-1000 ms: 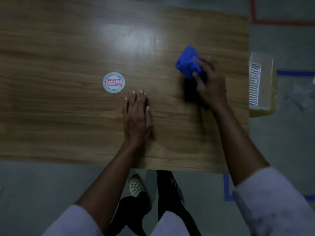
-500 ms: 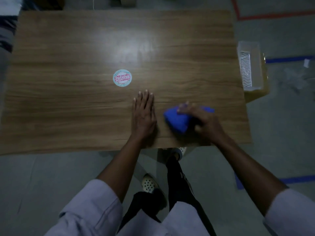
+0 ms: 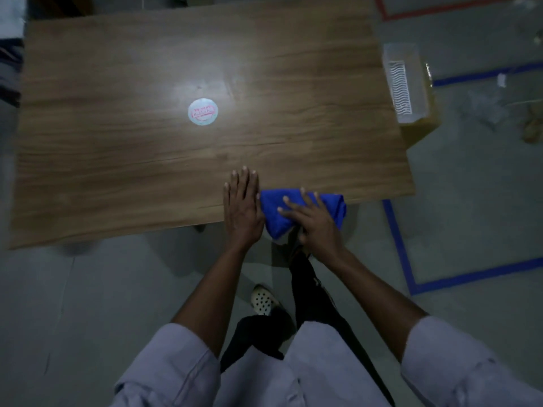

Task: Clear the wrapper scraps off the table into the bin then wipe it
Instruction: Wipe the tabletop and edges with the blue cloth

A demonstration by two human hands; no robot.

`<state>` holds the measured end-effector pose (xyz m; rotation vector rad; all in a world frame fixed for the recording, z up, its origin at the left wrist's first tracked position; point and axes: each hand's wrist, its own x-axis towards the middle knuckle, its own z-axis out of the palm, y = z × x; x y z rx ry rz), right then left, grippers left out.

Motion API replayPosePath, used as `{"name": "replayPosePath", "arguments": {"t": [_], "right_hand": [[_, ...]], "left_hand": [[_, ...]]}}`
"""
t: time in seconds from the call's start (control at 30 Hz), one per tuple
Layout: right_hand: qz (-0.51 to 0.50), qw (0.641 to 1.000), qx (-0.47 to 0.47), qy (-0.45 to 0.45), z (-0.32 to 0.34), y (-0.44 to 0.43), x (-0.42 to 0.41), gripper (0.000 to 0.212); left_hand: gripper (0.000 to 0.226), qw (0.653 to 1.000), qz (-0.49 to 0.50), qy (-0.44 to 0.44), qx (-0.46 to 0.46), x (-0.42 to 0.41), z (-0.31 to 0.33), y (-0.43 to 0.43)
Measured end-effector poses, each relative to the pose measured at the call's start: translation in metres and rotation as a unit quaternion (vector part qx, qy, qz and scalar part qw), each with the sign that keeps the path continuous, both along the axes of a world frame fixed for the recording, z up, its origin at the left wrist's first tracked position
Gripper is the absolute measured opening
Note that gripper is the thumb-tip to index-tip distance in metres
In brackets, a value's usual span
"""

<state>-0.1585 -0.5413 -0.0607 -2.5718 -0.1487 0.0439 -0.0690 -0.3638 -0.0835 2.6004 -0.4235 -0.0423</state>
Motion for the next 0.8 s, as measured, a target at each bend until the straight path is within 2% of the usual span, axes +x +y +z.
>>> {"name": "replayPosePath", "arguments": {"t": [0.07,0.13,0.2,0.23,0.3,0.37,0.47,0.57,0.7,0.8], "right_hand": [[-0.015,0.999,0.045,-0.025,0.015,-0.016,-0.013,0.082],[-0.119,0.988,0.069,-0.065,0.033,-0.04,-0.008,0.076],[-0.228,0.969,0.048,-0.083,0.048,-0.057,0.009,0.061],[-0.252,0.966,0.018,-0.058,0.05,-0.058,0.019,0.06],[-0.25,0.965,-0.074,0.022,0.045,-0.055,0.038,0.078],[-0.233,0.963,-0.126,0.054,0.029,-0.055,0.052,0.088],[-0.24,0.957,-0.154,0.06,-0.006,-0.055,0.063,0.083],[-0.297,0.942,-0.158,0.007,-0.03,-0.027,0.065,0.069],[-0.267,0.946,-0.166,-0.075,-0.042,0.046,0.074,0.057],[-0.24,0.959,-0.09,-0.124,-0.038,0.106,0.076,0.05]], "left_hand": [[0.057,1.0,-0.009,0.01,-0.015,-0.008,0.005,0.012],[0.058,1.0,0.0,0.006,0.001,-0.011,0.01,0.022],[0.053,0.999,0.027,-0.022,0.041,-0.007,0.015,0.026],[0.049,0.997,0.035,-0.042,0.05,-0.004,0.015,0.028],[0.042,0.994,0.03,-0.082,0.065,0.009,0.013,0.029],[0.04,0.991,0.039,-0.1,0.086,0.028,0.008,0.031],[0.047,0.989,0.067,-0.101,0.088,0.048,-0.002,0.036],[0.049,0.989,0.079,-0.112,0.046,0.049,-0.01,0.037],[0.046,0.982,0.124,-0.129,-0.065,0.051,-0.012,0.038],[0.047,0.971,0.105,-0.117,-0.182,0.049,-0.01,0.045]]}}
